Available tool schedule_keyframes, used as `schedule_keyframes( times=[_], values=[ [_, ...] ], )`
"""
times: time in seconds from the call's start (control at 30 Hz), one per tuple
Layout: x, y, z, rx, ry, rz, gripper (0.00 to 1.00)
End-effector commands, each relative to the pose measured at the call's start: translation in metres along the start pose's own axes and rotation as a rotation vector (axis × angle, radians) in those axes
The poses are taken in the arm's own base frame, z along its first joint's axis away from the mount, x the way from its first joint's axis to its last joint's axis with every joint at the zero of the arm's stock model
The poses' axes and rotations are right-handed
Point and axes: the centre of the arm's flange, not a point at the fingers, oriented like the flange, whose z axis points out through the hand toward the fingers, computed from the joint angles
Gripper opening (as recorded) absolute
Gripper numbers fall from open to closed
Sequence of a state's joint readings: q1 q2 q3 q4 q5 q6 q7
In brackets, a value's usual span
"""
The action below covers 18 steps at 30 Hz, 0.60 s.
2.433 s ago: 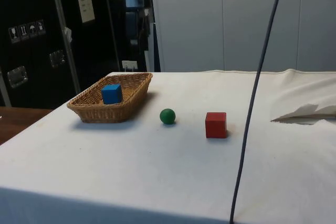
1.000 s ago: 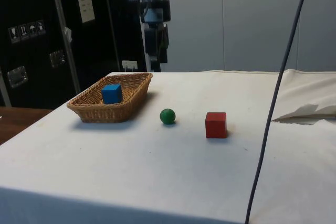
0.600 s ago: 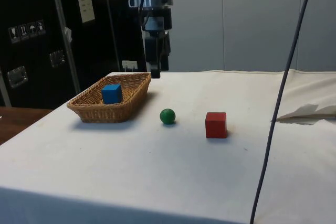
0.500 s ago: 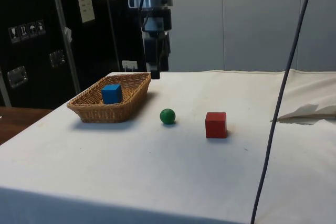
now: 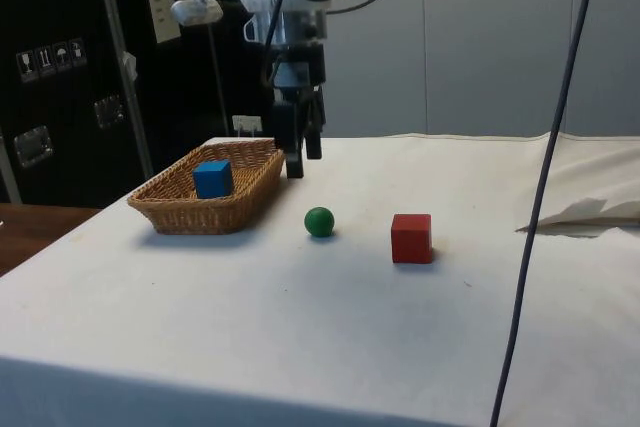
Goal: Place all non-red objects into the basket.
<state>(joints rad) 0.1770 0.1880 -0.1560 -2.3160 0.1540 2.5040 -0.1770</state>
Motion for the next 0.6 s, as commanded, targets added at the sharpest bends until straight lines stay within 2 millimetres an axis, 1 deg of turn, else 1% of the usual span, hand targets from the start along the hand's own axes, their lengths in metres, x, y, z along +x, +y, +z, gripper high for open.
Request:
schedule_keyframes(
  times=[0.0, 0.27, 0.3, 0.5, 0.57],
  values=[
    [0.0, 0.0, 0.002, 0.001, 0.009, 0.007, 1.0],
    [-0.001, 0.0, 0.012, 0.004, 0.007, 0.017, 1.0],
    [-0.001, 0.002, 0.01, -0.003, -0.005, 0.012, 1.0],
    [-0.002, 0.001, 0.023, 0.015, 0.009, 0.027, 1.0],
    [-0.002, 0.002, 0.024, 0.004, -0.002, 0.027, 1.0]
  ],
)
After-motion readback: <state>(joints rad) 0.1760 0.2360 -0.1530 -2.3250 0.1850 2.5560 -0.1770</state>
